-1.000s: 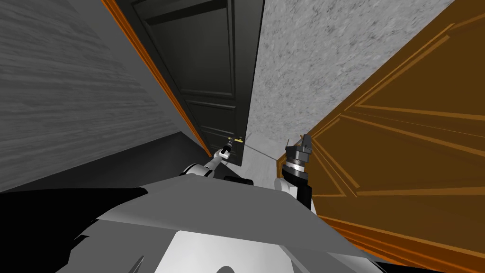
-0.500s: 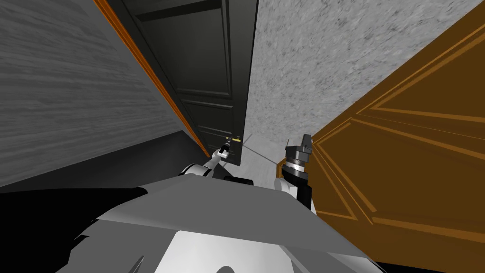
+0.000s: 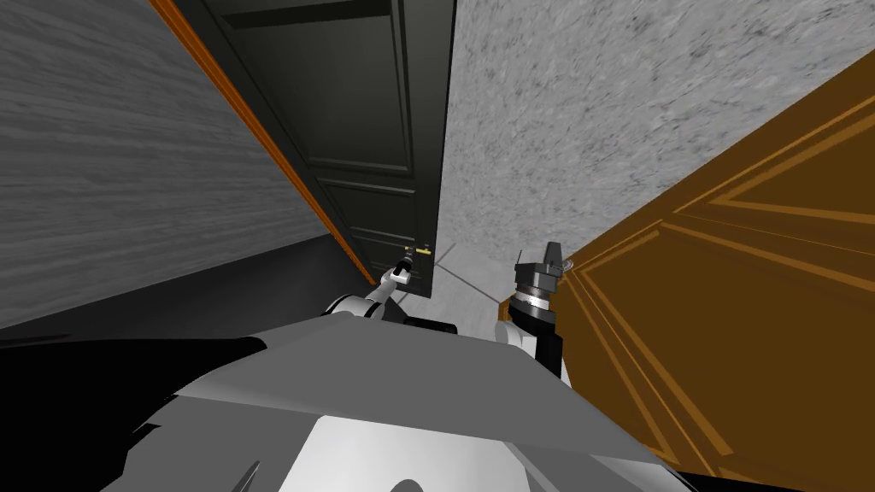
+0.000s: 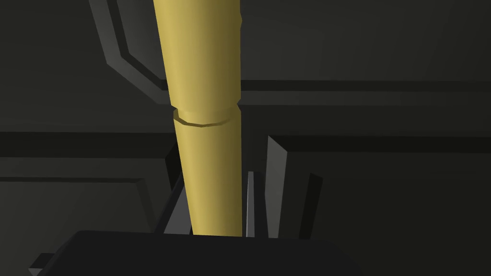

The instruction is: Push the door open

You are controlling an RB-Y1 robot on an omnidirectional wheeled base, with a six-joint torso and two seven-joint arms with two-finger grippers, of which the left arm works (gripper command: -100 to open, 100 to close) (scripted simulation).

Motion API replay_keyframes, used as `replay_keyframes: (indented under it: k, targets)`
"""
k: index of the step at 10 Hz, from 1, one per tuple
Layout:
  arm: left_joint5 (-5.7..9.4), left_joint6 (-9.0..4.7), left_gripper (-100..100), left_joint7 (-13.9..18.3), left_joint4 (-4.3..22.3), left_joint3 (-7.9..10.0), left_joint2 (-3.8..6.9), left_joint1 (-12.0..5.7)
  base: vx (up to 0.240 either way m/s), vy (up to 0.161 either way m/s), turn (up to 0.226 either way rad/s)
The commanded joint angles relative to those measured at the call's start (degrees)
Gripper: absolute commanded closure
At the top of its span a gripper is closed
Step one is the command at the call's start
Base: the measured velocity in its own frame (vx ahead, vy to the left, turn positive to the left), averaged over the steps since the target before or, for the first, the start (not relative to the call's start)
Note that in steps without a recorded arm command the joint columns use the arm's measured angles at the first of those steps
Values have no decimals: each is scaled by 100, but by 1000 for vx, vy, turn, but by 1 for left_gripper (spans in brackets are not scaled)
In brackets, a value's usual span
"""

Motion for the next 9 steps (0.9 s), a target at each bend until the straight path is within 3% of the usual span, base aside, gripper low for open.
replay_keyframes:
  k: [1, 6, 9]
  targets:
    - [34, -11, 100, -34, -25, 107, 14, -8, 178, -153, 78]
    - [112, 5, 100, -124, -22, 350, -46, -2, 140, -134, 76]
    - [110, 14, 100, -119, -35, 458, 67, 29, 98, -43, 71]
